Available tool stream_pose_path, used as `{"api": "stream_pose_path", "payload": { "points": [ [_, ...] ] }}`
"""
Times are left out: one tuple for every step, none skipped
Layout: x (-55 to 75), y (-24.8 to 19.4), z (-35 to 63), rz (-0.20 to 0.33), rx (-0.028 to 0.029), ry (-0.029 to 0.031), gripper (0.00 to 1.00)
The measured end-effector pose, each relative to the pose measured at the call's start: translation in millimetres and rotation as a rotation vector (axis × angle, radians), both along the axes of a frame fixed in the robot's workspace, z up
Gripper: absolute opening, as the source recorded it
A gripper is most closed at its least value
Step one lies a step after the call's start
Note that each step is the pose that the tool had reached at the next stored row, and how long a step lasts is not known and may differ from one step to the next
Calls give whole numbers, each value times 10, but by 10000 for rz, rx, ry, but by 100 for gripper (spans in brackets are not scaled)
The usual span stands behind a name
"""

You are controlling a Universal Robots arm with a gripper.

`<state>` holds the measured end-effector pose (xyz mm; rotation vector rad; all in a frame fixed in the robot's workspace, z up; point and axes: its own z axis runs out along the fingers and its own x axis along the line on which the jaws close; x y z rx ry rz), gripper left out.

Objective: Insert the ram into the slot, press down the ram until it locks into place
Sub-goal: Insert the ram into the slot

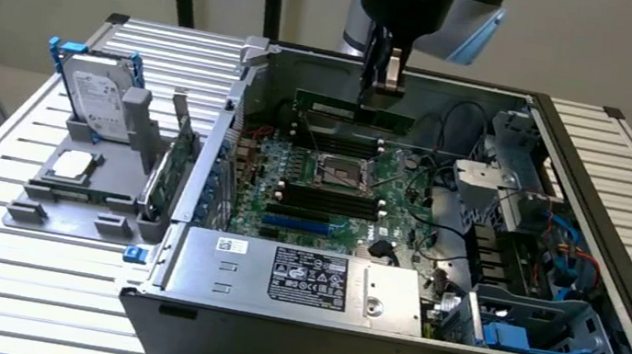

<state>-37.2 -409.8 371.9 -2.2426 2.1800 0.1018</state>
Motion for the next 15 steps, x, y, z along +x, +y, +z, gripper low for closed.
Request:
{"api": "stream_pose_path", "payload": {
  "points": [
    [-1, 1, -19, 5, 1, -1, 14],
    [0, 2, -37, 13, 0, -3, 14],
    [0, 2, -55, 22, -2, -7, 14],
    [0, 3, -73, 29, -4, -14, 14],
    [0, 3, -91, 38, -9, -24, 14],
    [-1, 5, -107, 51, -16, -41, 14],
    [0, 8, -120, 70, -26, -70, 14],
    [0, 11, -132, 95, -36, -111, 14],
    [0, 15, -142, 122, -48, -166, 14],
    [0, 18, -152, 153, -63, -226, 14],
    [0, 22, -163, 180, -78, -284, 14],
    [-2, 25, -176, 199, -88, -327, 14],
    [-5, 27, -193, 213, -93, -359, 14],
    [-13, 30, -211, 221, -93, -377, 14],
    [-26, 32, -228, 224, -94, -385, 14]
  ]
}}
